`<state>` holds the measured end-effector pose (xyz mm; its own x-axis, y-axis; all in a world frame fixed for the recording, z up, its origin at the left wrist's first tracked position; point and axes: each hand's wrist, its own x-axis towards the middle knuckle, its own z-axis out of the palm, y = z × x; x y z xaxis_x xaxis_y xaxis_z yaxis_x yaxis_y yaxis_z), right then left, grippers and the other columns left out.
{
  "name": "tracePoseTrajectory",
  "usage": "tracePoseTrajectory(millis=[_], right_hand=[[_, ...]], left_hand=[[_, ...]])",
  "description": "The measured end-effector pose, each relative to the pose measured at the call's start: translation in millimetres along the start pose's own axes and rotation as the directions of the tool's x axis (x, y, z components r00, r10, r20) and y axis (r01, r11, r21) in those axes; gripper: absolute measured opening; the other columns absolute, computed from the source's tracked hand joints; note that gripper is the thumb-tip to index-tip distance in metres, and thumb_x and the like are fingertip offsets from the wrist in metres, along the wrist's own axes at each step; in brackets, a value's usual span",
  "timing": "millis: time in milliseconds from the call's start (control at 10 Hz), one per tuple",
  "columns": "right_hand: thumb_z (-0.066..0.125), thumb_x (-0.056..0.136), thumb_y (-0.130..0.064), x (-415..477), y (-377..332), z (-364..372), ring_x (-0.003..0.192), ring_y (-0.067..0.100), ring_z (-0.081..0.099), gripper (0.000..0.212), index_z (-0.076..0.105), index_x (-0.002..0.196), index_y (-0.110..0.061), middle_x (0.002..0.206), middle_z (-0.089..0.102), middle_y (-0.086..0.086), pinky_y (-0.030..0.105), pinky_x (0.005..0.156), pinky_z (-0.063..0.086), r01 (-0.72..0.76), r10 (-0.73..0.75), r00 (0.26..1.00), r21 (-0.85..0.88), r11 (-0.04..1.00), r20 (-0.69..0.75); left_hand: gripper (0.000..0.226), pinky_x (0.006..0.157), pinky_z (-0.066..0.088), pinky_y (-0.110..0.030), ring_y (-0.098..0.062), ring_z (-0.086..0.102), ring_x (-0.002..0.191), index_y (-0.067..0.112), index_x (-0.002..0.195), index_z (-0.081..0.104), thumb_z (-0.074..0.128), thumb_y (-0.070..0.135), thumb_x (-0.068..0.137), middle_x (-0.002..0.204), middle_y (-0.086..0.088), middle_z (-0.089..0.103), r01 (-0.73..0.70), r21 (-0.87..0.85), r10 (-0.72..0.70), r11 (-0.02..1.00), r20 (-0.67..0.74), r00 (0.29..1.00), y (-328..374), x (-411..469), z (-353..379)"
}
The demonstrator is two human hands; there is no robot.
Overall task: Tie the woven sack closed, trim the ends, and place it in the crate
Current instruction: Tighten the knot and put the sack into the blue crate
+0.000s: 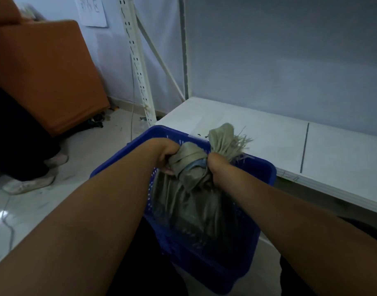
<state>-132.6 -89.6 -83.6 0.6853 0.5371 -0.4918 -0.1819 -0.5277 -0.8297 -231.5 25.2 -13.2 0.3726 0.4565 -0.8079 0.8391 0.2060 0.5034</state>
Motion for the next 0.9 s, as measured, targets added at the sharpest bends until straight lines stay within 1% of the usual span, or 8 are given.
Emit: tracePoseTrajectory(millis=[100,300,400,500,600,700,800,900], right_hand=[[0.025,0.106,-0.017,1.6,16.6,1.3,0.137,0.036,0.047,0.048,0.045,0.145,0.003,0.148,0.048,0.023,0.043,0.112,0.041,0.011,-0.011,1.0,-0.22,0.975,-0.001],[0.05,0.1,-0.032,19.5,22.3,-5.8,0.12,0.037,0.056,0.049,0.046,0.143,-0.011,0.139,0.053,0.017,0.036,0.09,0.044,0.147,-0.172,0.95,-0.111,0.983,-0.261],[0.049,0.098,-0.024,20.1,24.6,-9.8,0.106,0.037,0.058,0.028,0.054,0.122,-0.011,0.119,0.061,0.017,0.039,0.077,0.047,0.355,-0.478,0.819,-0.373,0.857,-0.319],[0.045,0.098,-0.021,21.0,26.8,-11.8,0.104,0.033,0.055,0.022,0.056,0.114,-0.011,0.107,0.061,0.015,0.039,0.069,0.045,0.442,-0.664,0.717,-0.599,0.668,-0.211],[0.045,0.095,-0.027,24.6,31.7,-13.5,0.109,0.039,0.055,0.036,0.056,0.126,-0.013,0.113,0.061,0.017,0.05,0.079,0.053,0.399,-0.682,0.723,-0.737,0.546,-0.114],[0.045,0.096,-0.028,25.5,40.7,-13.7,0.112,0.039,0.052,0.034,0.056,0.123,-0.011,0.117,0.06,0.018,0.047,0.083,0.046,0.318,-0.653,0.757,-0.873,0.371,-0.002],[0.046,0.096,-0.032,28.4,50.8,-11.0,0.113,0.037,0.052,0.032,0.056,0.119,-0.012,0.117,0.06,0.016,0.044,0.083,0.044,0.362,-0.609,0.786,-0.877,0.317,0.104],[0.047,0.097,-0.042,36.5,69.2,-3.9,0.116,0.035,0.051,0.044,0.052,0.131,-0.016,0.121,0.058,0.014,0.045,0.087,0.047,0.449,-0.521,0.813,-0.851,0.273,0.261]], left_hand=[[0.042,0.086,0.055,-0.041,-0.032,0.063,0.097,-0.001,0.127,0.055,0.053,0.03,0.098,0.106,-0.02,0.066,0.048,0.104,-0.035,0.993,-0.132,0.991,-21.9,5.1,1.2],[0.076,0.094,0.051,-0.045,-0.033,0.061,0.107,0.008,0.137,0.045,0.061,0.061,0.085,0.125,-0.016,0.059,-0.218,0.157,0.264,0.963,-0.396,0.88,-18.4,33.4,17.0],[0.038,0.064,0.047,-0.031,-0.018,0.059,0.071,0.012,0.089,0.062,0.061,0.05,0.085,0.084,-0.007,0.065,-0.481,0.308,0.568,0.821,-0.526,0.633,-8.9,44.8,16.6],[0.015,0.073,0.056,-0.04,-0.018,0.057,0.067,0.013,0.085,0.063,0.057,0.025,0.091,0.074,-0.003,0.061,-0.664,0.016,0.587,0.748,-0.484,0.649,5.9,41.6,22.4],[0.027,0.065,0.059,-0.04,-0.028,0.063,0.088,0.009,0.088,0.062,0.043,0.022,0.101,0.066,-0.009,0.055,-0.463,-0.588,0.36,0.664,-0.292,0.886,5.5,47.0,29.7],[0.016,0.065,0.06,-0.044,-0.037,0.062,0.111,0.008,0.087,0.061,0.051,0.019,0.092,0.086,-0.012,0.063,-0.371,-0.781,0.282,0.503,-0.258,0.924,-14.4,80.1,36.7],[0.038,0.079,0.054,-0.042,-0.034,0.06,0.106,0.008,0.129,0.051,0.054,0.022,0.093,0.121,-0.013,0.06,-0.466,-0.825,0.094,0.321,-0.462,0.882,-31.9,92.3,48.4],[0.043,0.091,0.045,-0.038,-0.027,0.053,0.111,0.014,0.135,0.045,0.048,0.032,0.096,0.136,-0.012,0.048,-0.7,-0.568,-0.028,0.433,-0.785,0.619,-65.2,103.9,68.5]])
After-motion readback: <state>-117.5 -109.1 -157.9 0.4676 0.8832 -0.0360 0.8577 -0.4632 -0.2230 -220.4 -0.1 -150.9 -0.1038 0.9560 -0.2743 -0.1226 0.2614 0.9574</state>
